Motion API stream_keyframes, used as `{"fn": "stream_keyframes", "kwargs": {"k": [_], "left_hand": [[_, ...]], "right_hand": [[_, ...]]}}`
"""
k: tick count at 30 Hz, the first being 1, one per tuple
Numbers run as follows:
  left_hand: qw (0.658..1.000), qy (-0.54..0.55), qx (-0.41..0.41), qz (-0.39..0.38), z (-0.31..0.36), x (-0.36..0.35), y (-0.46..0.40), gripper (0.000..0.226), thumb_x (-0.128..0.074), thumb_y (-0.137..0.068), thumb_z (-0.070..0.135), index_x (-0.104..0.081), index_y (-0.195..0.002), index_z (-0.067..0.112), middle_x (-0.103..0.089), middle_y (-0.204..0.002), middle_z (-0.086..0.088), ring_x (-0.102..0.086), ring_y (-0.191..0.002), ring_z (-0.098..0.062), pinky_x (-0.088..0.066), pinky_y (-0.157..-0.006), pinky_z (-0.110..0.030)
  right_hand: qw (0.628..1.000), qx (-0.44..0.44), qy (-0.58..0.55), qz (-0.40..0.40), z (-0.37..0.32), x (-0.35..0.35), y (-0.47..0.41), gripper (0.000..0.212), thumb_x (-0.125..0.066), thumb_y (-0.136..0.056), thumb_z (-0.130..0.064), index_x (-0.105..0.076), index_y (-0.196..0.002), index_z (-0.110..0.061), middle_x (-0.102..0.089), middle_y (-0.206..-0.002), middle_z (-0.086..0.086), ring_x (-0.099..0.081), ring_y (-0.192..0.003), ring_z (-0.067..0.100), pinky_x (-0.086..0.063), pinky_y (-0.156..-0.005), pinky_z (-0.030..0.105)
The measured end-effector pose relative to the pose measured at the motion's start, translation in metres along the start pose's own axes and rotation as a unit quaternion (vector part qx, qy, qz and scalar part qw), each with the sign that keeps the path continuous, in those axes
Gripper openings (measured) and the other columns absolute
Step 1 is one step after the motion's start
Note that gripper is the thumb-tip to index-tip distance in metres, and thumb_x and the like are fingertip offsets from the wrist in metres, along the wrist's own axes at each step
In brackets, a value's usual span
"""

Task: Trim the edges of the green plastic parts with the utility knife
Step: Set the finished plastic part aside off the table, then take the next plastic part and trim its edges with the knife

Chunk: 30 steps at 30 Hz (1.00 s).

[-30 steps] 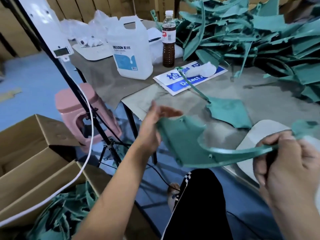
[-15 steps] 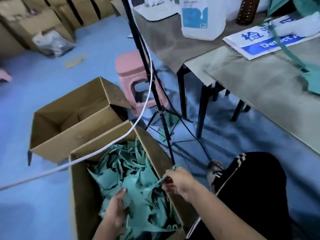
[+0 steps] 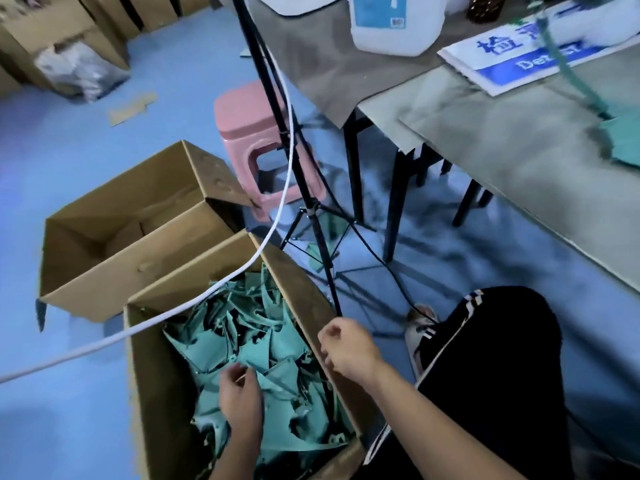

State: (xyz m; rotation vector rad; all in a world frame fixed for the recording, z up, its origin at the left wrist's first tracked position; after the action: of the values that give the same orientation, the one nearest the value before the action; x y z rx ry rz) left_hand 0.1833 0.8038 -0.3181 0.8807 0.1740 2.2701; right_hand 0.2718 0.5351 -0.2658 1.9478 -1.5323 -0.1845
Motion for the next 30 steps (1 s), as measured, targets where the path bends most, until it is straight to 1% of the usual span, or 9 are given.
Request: {"fn": "stream_keyframes", "kwargs": {"k": [4,8,11,13,16,18,22,26,30], "left_hand": [[0.949,0.065,-0.293,-0.098,0.164,-0.078,0.097,0.017,-0.061,-0.097,0.012,-0.061,-0.1,0.028,-0.065,-0.094,0.017,-0.063,-0.09,-0.006,-0.048,-0.07,-0.022],[0.844,0.177,-0.465,-0.201,0.307,-0.134,0.24,0.016,-0.058,-0.094,0.023,-0.057,-0.098,0.039,-0.063,-0.092,0.016,-0.062,-0.085,-0.008,-0.044,-0.072,-0.013],[0.754,0.201,-0.571,-0.256,0.391,-0.169,0.347,0.021,-0.057,-0.084,0.012,-0.059,-0.099,0.025,-0.061,-0.095,0.007,-0.061,-0.091,-0.016,-0.047,-0.077,-0.024],[0.714,0.15,-0.637,-0.249,0.432,-0.196,0.409,0.023,-0.058,-0.076,0.009,-0.061,-0.097,0.016,-0.06,-0.102,-0.003,-0.057,-0.099,-0.028,-0.046,-0.085,-0.036],[0.711,0.026,-0.664,-0.231,0.465,-0.248,0.468,0.032,-0.062,-0.073,0.015,-0.063,-0.105,0.011,-0.055,-0.121,-0.013,-0.047,-0.118,-0.034,-0.033,-0.101,-0.036],[0.704,-0.073,-0.662,-0.246,0.47,-0.283,0.484,0.04,-0.064,-0.073,0.016,-0.065,-0.113,0.01,-0.05,-0.132,-0.018,-0.043,-0.126,-0.037,-0.031,-0.106,-0.038],[0.566,-0.335,-0.691,-0.3,0.438,-0.345,0.501,0.046,-0.064,-0.087,0.021,-0.058,-0.132,0.021,-0.048,-0.138,-0.02,-0.046,-0.127,-0.041,-0.036,-0.11,-0.042],[0.478,-0.447,-0.666,-0.359,0.431,-0.368,0.513,0.062,-0.07,-0.086,0.023,-0.046,-0.143,0.029,-0.042,-0.14,-0.016,-0.041,-0.135,-0.037,-0.039,-0.111,-0.042],[0.437,-0.497,-0.645,-0.383,0.432,-0.375,0.508,0.092,-0.079,-0.078,0.027,-0.029,-0.153,0.045,-0.028,-0.152,-0.01,-0.045,-0.136,-0.035,-0.041,-0.11,-0.037]], "right_hand": [[0.961,0.198,0.016,0.194,-0.077,0.111,0.047,0.01,-0.062,-0.101,-0.022,-0.07,-0.095,-0.021,-0.067,-0.079,-0.012,-0.065,-0.075,0.011,-0.055,-0.073,0.034],[0.859,0.332,0.012,0.39,-0.119,0.238,0.138,0.009,-0.063,-0.097,-0.015,-0.071,-0.098,-0.017,-0.07,-0.084,-0.01,-0.066,-0.078,0.009,-0.052,-0.075,0.024],[0.789,0.345,-0.008,0.508,-0.113,0.319,0.206,0.013,-0.062,-0.095,-0.011,-0.073,-0.101,-0.015,-0.075,-0.094,-0.005,-0.068,-0.085,0.007,-0.049,-0.081,0.012],[0.753,0.334,-0.025,0.567,-0.099,0.364,0.243,0.013,-0.061,-0.095,-0.012,-0.072,-0.102,-0.015,-0.074,-0.091,-0.005,-0.068,-0.078,0.009,-0.054,-0.075,0.022],[0.713,0.264,0.056,0.647,-0.066,0.427,0.295,0.012,-0.064,-0.093,-0.01,-0.072,-0.1,-0.015,-0.074,-0.084,-0.003,-0.064,-0.071,0.017,-0.051,-0.071,0.035],[0.727,0.172,0.158,0.645,-0.038,0.467,0.317,0.022,-0.065,-0.089,-0.003,-0.072,-0.105,-0.016,-0.074,-0.092,0.001,-0.065,-0.083,0.025,-0.048,-0.076,0.038],[0.781,-0.046,0.367,0.503,0.031,0.526,0.332,0.055,-0.071,-0.084,-0.008,-0.061,-0.134,-0.026,-0.059,-0.12,0.0,-0.043,-0.114,0.027,-0.046,-0.092,0.041],[0.826,-0.07,0.381,0.409,0.062,0.543,0.315,0.048,-0.074,-0.088,-0.022,-0.062,-0.132,-0.036,-0.056,-0.115,-0.007,-0.049,-0.117,0.027,-0.042,-0.092,0.036],[0.787,-0.057,0.398,0.468,0.064,0.556,0.306,0.033,-0.064,-0.099,-0.043,-0.062,-0.13,-0.032,-0.055,-0.118,-0.005,-0.052,-0.121,0.024,-0.039,-0.097,0.04]]}}
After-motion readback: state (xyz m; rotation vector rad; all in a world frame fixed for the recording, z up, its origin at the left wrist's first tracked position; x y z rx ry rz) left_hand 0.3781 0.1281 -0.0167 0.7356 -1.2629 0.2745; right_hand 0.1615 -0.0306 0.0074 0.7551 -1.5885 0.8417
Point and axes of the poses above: each hand's wrist, its own y-axis away from the middle knuckle, its own x-axis out of the back of the hand, z = x × y, the point moved 10 cm from there along -y, towards the middle knuckle
